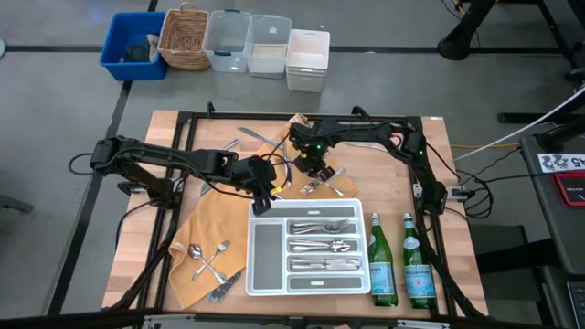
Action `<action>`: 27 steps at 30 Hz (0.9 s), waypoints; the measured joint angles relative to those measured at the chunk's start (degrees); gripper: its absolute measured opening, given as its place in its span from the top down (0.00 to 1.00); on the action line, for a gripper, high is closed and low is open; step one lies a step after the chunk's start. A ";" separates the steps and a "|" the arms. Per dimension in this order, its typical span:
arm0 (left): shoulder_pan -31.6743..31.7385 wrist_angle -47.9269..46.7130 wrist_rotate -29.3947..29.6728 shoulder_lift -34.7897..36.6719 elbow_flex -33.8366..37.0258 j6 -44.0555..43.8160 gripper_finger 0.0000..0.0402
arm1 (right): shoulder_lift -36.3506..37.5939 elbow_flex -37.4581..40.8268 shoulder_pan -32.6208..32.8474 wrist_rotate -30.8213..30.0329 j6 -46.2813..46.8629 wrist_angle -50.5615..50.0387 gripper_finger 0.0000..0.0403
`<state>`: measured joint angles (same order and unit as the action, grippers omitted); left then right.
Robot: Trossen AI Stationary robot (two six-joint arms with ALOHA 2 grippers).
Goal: Sort silverware
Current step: Put the silver spoon into the white silverware tray
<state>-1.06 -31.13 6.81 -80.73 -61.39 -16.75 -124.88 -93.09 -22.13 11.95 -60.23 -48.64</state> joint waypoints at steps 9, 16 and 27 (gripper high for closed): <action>0.00 0.04 0.00 0.00 0.00 0.50 0.89 | 0.00 -6.39 0.00 -0.83 4.17 -10.03 0.73; 0.00 0.06 0.00 0.00 0.00 0.66 0.89 | 0.00 -7.81 -0.02 -0.39 4.42 -9.77 0.73; -0.07 0.06 0.00 0.00 0.00 1.02 0.89 | 0.00 -7.79 -1.31 4.22 2.93 -8.24 0.73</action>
<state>-1.13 -31.07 6.81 -80.73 -61.38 -15.73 -124.88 -100.88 -23.45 16.16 -57.30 -56.88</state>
